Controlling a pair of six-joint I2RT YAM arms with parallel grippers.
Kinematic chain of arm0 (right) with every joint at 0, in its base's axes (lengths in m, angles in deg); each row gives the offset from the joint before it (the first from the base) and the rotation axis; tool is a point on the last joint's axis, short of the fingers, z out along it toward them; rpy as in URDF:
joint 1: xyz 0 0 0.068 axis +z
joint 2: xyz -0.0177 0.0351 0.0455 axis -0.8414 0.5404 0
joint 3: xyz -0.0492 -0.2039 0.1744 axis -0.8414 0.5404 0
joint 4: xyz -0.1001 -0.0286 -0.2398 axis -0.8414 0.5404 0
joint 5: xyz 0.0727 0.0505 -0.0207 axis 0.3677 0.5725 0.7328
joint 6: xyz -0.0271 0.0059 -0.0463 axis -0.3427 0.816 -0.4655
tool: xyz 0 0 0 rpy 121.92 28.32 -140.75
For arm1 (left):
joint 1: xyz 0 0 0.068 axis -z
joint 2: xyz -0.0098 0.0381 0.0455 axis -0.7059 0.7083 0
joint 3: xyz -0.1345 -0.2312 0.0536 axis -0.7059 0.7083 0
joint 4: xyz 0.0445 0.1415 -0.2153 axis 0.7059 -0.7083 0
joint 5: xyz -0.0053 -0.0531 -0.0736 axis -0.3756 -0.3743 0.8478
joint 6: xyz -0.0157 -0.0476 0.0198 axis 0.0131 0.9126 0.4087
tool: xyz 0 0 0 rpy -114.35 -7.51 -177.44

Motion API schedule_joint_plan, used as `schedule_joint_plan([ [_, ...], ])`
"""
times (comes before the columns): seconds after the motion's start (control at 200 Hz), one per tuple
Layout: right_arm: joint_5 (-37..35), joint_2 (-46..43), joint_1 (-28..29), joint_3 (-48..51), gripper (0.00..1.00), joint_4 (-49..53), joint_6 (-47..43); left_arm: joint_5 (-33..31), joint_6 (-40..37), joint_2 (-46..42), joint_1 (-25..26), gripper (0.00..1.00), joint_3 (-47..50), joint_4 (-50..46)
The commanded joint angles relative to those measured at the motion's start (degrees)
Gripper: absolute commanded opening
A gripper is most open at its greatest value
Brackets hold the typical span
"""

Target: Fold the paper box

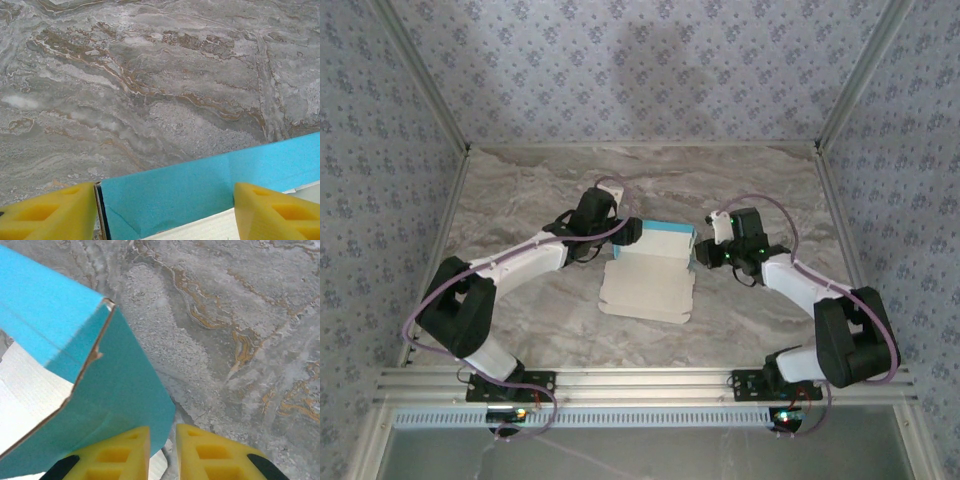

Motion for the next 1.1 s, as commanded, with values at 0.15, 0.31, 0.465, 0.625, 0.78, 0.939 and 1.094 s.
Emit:
schedule_joint_plan([
  [0.15,0.82,1.13,2.47,-1.69,0.28,-0.27,-3.71,1.46,0.67,1.33,-0.27,0.68,0.74,-1.24],
  [0.31,-0.7,1.03,4.56,-1.94,0.32,0.99,-4.66,1.94,1.06,1.52,-0.62,0.68,0.67,-1.32],
  [0.465,-1.52,0.69,6.53,-1.86,0.33,1.92,-5.69,2.34,1.05,1.33,-1.16,0.67,0.65,-1.37],
  [0.625,-1.18,0.75,7.32,-1.99,0.35,2.32,-6.49,2.83,1.31,1.58,-1.45,0.67,0.64,-1.23],
  [0.78,-0.64,-0.16,8.02,-1.87,0.41,3.03,-7.6,3.07,1.37,1.61,-1.42,0.66,0.73,-0.99],
  [0.939,1.48,-2.1,8.1,-1.49,0.43,3.11,-5.36,3.0,1.68,1.19,-1.42,0.66,1.38,-0.03],
  [1.094,8.98,-0.36,5.53,-2.38,0.43,2.82,4.35,3.24,2.43,1.69,-1.45,0.66,1.68,0.96],
])
